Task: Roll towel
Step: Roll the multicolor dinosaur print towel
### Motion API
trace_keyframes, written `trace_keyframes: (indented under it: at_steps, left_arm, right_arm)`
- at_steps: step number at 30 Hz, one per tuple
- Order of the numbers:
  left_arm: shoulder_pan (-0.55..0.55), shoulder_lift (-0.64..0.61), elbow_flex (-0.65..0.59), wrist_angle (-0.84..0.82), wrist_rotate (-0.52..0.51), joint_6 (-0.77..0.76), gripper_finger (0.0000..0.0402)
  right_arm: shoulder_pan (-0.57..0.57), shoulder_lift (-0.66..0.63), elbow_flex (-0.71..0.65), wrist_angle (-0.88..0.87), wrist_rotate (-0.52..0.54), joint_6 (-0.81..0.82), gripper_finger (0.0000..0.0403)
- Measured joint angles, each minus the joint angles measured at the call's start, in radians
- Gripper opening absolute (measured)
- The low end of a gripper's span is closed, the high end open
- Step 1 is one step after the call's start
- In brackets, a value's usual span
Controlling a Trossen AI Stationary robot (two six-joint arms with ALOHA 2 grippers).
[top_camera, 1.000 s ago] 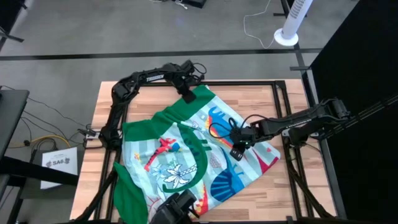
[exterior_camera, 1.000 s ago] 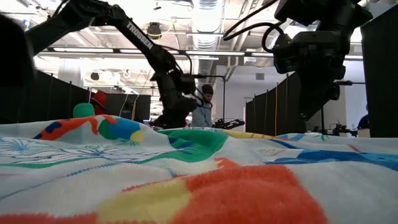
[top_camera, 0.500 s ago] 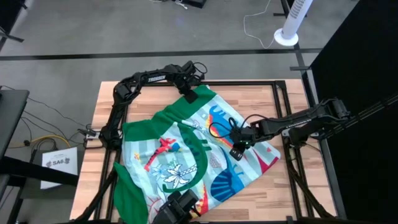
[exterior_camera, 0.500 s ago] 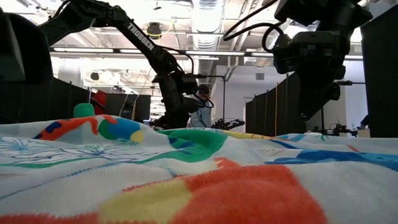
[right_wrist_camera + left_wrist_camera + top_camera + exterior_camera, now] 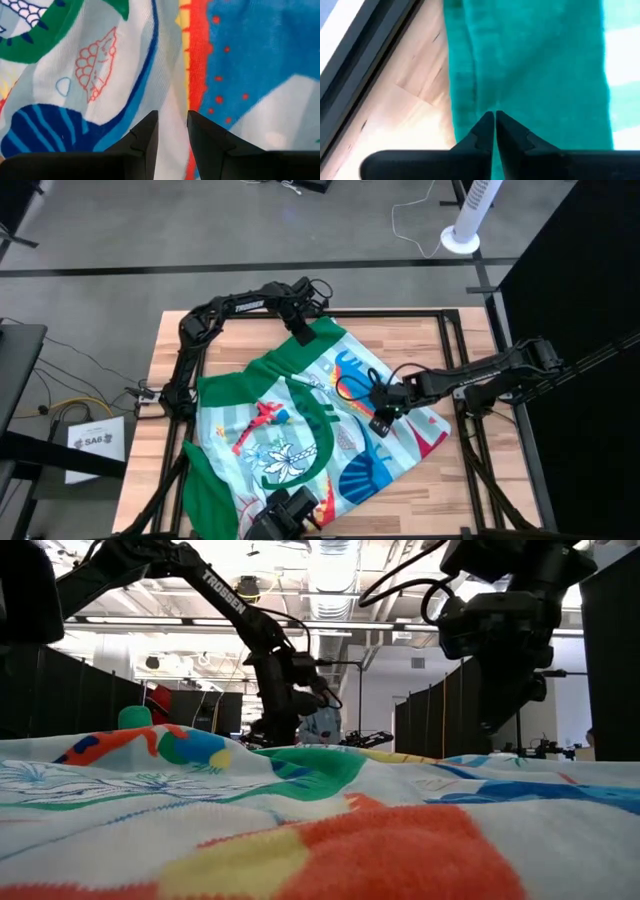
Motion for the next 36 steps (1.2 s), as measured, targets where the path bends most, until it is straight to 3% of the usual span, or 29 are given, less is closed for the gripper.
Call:
trace_keyframes:
  at_steps: [13,20,27,34,36]
  left_arm:
    - [0.000,0.002,-0.002,0.094,0.007,-0.121,0.0126]
    - [-0.002,0.001,-0.077,0.176,0.003,-0.146,0.0139]
    - [-0.004,0.000,-0.088,0.172,0.003,-0.096,0.0132]
    - [-0.023,-0.003,-0.080,0.133,0.019,-0.070,0.0019]
    - [-0.031,-0.002,-0.068,0.111,0.023,-0.070,0.0009]
  right_arm:
    - [-0.006,0.000,0.000,0.004,0.000,0.016,0.0093]
    - [-0.006,0.000,0.000,0.005,-0.001,0.020,0.0093]
    - [-0.006,0.000,0.000,0.005,-0.002,0.020,0.0093]
    - [-0.006,0.000,0.000,0.004,-0.004,0.037,0.0093]
    - [-0.006,0.000,0.000,0.004,-0.004,0.040,0.0093]
